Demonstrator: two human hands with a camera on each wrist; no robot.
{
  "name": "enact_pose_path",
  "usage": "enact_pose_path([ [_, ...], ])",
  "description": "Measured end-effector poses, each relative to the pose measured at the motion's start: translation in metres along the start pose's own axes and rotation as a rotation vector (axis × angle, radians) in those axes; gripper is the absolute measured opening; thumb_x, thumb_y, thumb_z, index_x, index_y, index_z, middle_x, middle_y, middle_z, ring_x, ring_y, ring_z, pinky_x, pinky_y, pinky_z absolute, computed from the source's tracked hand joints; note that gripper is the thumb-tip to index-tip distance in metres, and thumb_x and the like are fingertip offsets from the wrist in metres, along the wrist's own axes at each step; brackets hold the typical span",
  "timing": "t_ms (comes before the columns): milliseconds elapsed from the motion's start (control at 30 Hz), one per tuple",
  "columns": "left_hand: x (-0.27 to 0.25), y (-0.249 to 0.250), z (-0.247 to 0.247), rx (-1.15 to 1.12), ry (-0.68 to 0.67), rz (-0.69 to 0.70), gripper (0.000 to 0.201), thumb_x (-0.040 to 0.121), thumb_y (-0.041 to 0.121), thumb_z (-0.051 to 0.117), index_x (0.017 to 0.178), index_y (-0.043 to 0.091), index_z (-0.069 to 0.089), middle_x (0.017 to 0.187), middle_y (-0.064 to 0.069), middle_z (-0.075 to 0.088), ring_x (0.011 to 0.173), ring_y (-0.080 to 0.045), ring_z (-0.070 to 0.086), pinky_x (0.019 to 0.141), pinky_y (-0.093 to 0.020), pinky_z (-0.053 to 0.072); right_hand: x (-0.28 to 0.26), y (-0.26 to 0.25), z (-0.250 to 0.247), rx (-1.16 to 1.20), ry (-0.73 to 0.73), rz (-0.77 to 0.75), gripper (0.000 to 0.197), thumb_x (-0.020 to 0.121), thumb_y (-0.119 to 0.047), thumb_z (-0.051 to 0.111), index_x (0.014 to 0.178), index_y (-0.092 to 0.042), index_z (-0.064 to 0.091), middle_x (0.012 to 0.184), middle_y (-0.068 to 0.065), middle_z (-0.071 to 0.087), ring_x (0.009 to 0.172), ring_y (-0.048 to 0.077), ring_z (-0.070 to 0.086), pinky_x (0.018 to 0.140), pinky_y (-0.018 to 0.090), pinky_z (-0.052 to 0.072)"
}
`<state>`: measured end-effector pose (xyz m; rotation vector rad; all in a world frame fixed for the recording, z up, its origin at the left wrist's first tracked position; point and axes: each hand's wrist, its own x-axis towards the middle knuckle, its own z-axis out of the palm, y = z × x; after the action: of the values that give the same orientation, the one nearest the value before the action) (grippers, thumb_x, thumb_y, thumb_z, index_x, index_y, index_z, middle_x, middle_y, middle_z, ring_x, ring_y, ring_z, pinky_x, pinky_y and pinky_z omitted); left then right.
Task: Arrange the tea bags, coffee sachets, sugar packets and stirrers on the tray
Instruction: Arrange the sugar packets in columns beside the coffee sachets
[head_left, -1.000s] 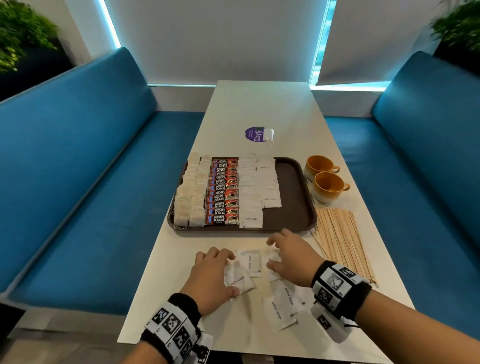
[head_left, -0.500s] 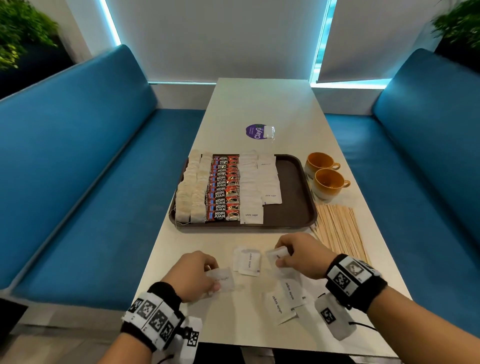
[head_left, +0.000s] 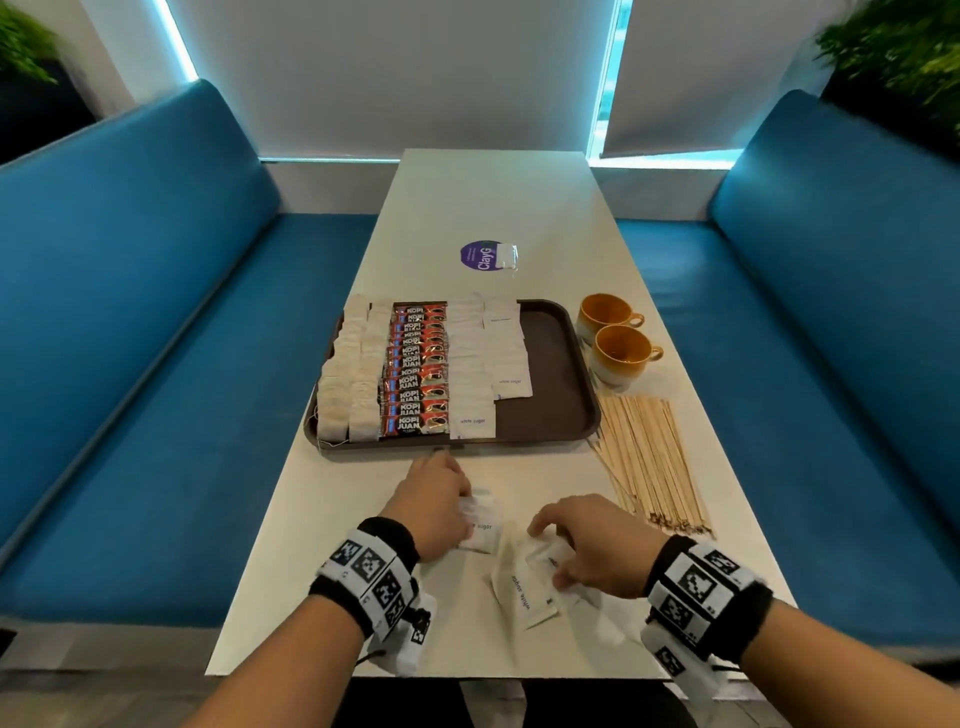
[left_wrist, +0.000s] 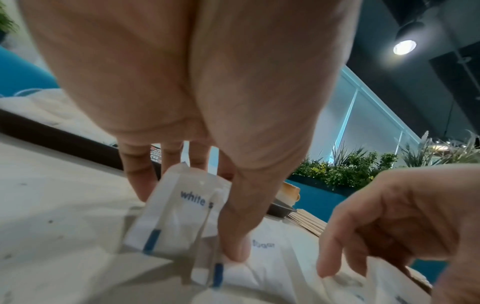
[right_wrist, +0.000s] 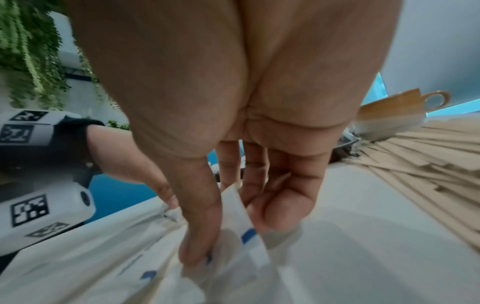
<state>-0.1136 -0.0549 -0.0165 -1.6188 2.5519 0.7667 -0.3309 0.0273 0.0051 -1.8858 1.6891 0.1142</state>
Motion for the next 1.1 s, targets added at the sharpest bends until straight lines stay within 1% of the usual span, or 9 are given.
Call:
enact_pose_path([
  [100,0.0,0.003,-0.001,0.045,-0.04,-0.012,0.04,0.085,0.03,0.07,0.123,0.019,0.067,0.128,-0.007,0.048,0.127,-0.029,0.041,0.108,-0.035,0.04,0.002,-0.002,0.001,-0.011,0.02,0.003,0.046,0.078,-0.029,0.087,0.118,-0.029,0.064,0.114,-0.007,0.048,0.099,0.013,0.052,0.087,0.026,0.046],
  [200,-0.004,0.001,-0.004,-0.024,-0.029,-0.006,0.031,0.084,0.024,0.073,0.114,0.016,0.068,0.118,-0.005,0.047,0.109,-0.023,0.051,0.091,-0.026,0.042,0.002,-0.004,-0.001,0.005,0.017,0.006,0.038,0.076,-0.027,0.087,0.106,-0.026,0.064,0.114,-0.006,0.048,0.102,0.017,0.056,0.09,0.032,0.051],
  [433,-0.016,-0.008,-0.009,-0.131,0.015,-0.05,0.016,0.077,0.013,0.073,0.085,0.022,0.062,0.102,-0.002,0.061,0.089,-0.016,0.054,0.067,-0.019,0.038,0.003,-0.007,-0.001,0.051,-0.009,0.066,0.053,0.079,-0.024,0.084,0.124,-0.026,0.056,0.123,-0.002,0.059,0.113,0.017,0.057,0.092,0.027,0.048],
  [533,-0.02,-0.013,-0.007,-0.168,0.039,-0.038,0.013,0.075,0.013,0.07,0.079,0.02,0.06,0.086,0.002,0.064,0.08,-0.015,0.056,0.055,-0.015,0.034,0.005,-0.004,-0.002,0.035,-0.008,0.093,0.044,0.078,-0.028,0.084,0.114,-0.026,0.061,0.119,-0.004,0.054,0.111,0.018,0.056,0.09,0.025,0.048],
  [733,-0.034,-0.023,-0.011,-0.373,0.102,0.019,0.02,0.074,0.02,0.072,0.079,0.026,0.054,0.083,0.003,0.062,0.073,-0.015,0.054,0.066,-0.03,0.047,0.002,-0.001,-0.004,0.048,0.037,0.092,0.032,0.08,-0.019,0.078,0.102,-0.024,0.055,0.11,-0.004,0.056,0.097,0.015,0.054,0.074,0.022,0.045],
  [800,-0.041,-0.016,-0.016,-0.504,0.035,0.069,0.028,0.071,0.019,0.074,0.089,0.03,0.055,0.087,0.002,0.064,0.071,-0.012,0.055,0.066,-0.033,0.051,0.002,0.001,-0.002,0.084,0.046,0.105,0.037,0.082,-0.016,0.076,0.111,-0.024,0.054,0.112,-0.003,0.059,0.098,0.016,0.055,0.075,0.023,0.047],
  [867,-0.044,-0.005,-0.017,-0.558,-0.087,0.112,0.043,0.07,0.017,0.078,0.102,0.035,0.056,0.089,0.004,0.067,0.071,-0.008,0.058,0.065,-0.025,0.052,0.003,0.001,-0.001,0.106,0.048,0.126,0.04,0.082,-0.017,0.076,0.116,-0.023,0.056,0.112,-0.002,0.057,0.1,0.016,0.054,0.078,0.024,0.045],
  [1000,-0.041,0.024,-0.002,-0.278,-0.206,0.217,0.03,0.076,0.025,0.079,0.104,0.029,0.07,0.101,0.01,0.071,0.093,-0.008,0.064,0.085,-0.026,0.053,0.002,0.002,-0.003,0.053,0.068,0.12,0.024,0.081,-0.021,0.073,0.102,-0.021,0.062,0.105,-0.001,0.056,0.092,0.017,0.052,0.068,0.024,0.038],
  [1100,-0.038,0.035,0.016,-0.07,-0.188,0.344,0.031,0.081,0.029,0.065,0.111,0.028,0.07,0.122,0.008,0.058,0.115,-0.016,0.051,0.096,-0.029,0.045,-0.003,0.008,-0.006,0.163,0.116,0.128,0.018,0.08,-0.024,0.077,0.092,-0.024,0.063,0.092,-0.007,0.063,0.087,0.015,0.059,0.067,0.023,0.044],
])
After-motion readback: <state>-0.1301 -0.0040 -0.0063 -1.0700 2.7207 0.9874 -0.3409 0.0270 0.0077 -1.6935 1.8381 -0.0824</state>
